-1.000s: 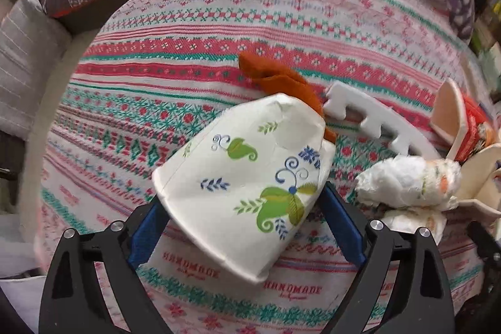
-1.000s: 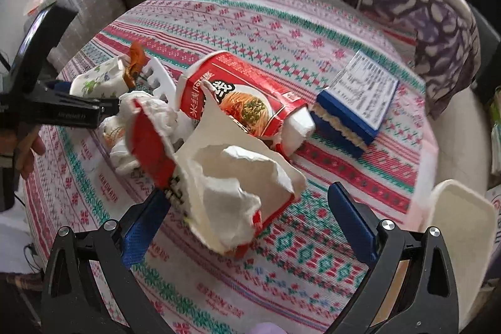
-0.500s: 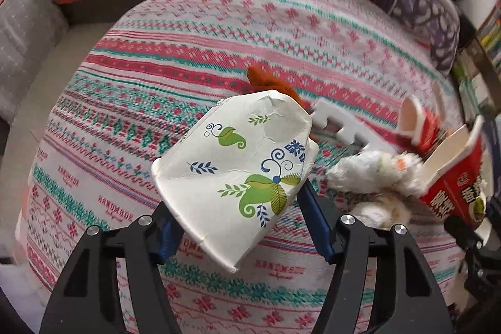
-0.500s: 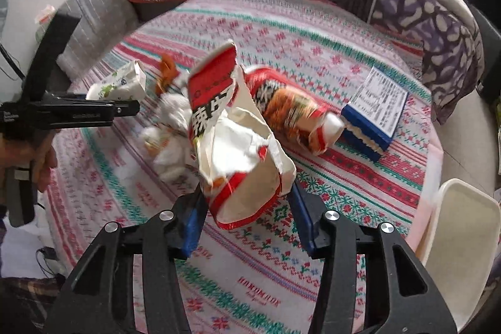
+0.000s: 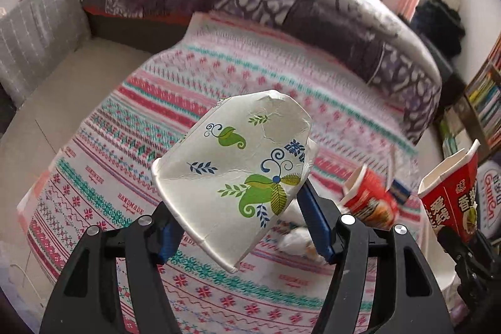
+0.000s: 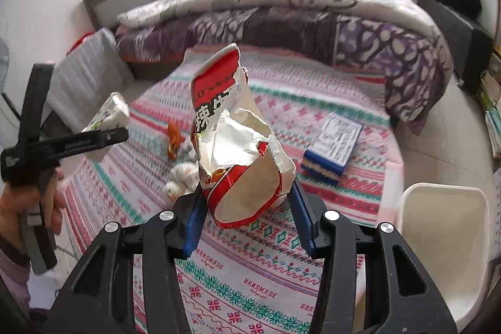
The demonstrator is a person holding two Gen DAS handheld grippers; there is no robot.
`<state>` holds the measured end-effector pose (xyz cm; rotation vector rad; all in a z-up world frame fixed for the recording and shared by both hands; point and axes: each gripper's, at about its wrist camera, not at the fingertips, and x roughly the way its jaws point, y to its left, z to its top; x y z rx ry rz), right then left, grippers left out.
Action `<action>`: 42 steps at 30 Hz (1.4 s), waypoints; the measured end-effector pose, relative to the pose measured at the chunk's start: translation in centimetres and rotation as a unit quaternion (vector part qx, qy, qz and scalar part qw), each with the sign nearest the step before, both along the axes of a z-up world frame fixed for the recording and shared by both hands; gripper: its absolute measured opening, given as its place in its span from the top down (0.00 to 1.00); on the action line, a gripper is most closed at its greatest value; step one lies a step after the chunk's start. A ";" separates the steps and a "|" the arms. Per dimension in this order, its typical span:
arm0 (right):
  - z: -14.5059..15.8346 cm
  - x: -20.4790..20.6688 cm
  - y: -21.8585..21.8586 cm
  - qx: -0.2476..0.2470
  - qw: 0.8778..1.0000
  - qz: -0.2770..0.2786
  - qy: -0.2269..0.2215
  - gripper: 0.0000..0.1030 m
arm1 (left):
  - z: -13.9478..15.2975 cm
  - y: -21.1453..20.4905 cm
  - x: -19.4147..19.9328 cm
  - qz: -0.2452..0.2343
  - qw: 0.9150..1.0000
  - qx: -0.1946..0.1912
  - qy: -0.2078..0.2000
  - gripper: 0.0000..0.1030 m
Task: Collect trash
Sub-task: 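Carry the red snack bag over the bin and open the right tool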
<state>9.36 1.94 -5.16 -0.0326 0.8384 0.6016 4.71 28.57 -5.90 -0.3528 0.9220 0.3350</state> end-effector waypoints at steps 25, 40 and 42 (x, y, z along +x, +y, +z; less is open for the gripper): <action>3.1 -0.3 -9.3 0.023 0.987 -0.149 -0.059 0.54 | 5.3 -11.5 1.2 -0.020 0.992 0.052 -0.110 0.36; 2.6 0.0 -15.2 0.011 0.978 -0.204 -0.053 0.54 | 4.9 -17.1 2.4 -0.068 0.990 0.058 -0.113 0.36; 2.5 0.1 -16.0 0.009 0.976 -0.214 -0.050 0.54 | 4.9 -17.9 2.6 -0.073 0.989 0.057 -0.112 0.36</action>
